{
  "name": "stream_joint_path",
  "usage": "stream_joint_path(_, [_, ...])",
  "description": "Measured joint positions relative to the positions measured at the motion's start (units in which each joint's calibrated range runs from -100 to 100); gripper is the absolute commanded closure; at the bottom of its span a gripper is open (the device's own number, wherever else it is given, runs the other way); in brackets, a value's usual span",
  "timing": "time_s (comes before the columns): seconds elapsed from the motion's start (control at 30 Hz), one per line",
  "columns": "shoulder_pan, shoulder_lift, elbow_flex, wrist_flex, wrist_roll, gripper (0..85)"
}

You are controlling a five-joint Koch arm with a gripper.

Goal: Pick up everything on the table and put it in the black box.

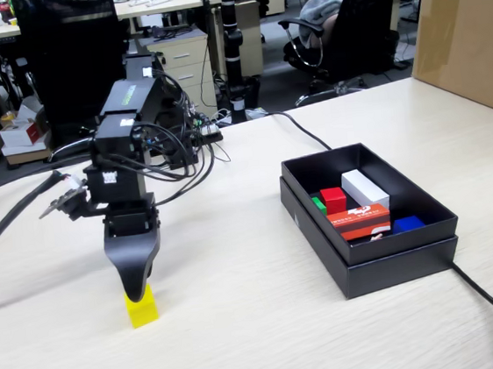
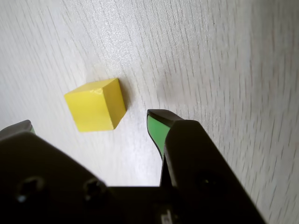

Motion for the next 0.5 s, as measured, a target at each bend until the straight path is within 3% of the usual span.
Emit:
stream_joint_path(0.27, [-0.73,9.19,8.31,0.08,-0.73,38.7])
stream_joint_path(0.5, [-0.39,10.36,8.40,-0.15,-0.83,45.8])
